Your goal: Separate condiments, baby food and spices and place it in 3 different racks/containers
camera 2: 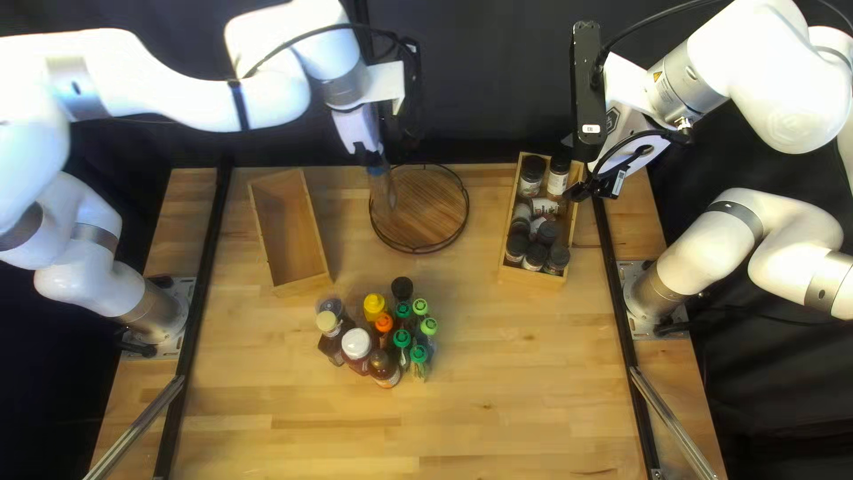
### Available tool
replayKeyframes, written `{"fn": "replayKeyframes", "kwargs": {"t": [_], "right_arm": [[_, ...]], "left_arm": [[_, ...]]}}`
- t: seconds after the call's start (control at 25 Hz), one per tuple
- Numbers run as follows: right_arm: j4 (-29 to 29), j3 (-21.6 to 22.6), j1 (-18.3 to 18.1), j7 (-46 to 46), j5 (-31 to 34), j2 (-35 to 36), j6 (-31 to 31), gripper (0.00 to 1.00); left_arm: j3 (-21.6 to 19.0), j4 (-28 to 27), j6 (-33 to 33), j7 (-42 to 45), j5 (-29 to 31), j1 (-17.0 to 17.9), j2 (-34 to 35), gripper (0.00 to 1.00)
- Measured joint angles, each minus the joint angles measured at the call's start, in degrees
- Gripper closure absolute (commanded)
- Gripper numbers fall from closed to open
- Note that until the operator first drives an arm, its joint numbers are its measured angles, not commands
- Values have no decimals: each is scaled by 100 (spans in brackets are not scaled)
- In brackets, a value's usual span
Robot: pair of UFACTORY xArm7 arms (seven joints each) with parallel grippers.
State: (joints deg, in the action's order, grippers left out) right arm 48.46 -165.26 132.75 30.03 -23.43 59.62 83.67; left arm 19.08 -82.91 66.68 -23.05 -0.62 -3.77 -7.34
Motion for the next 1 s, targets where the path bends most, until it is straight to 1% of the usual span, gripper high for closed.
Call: {"fn": "replayKeyframes", "kwargs": {"t": [0.28,0.48,0.6,1.0], "right_arm": [[0,0,0,0,0,0,0,0],[0,0,0,0,0,0,0,0],[0,0,0,0,0,0,0,0],[0,0,0,0,0,0,0,0]], "left_arm": [[54,45,-351,-294,-225,-169,-283,100],[-7,-394,-229,-226,-386,-160,-621,100],[-53,-566,-167,-172,-471,-139,-760,100],[-94,-721,-221,-266,-757,-270,-1149,100]]}}
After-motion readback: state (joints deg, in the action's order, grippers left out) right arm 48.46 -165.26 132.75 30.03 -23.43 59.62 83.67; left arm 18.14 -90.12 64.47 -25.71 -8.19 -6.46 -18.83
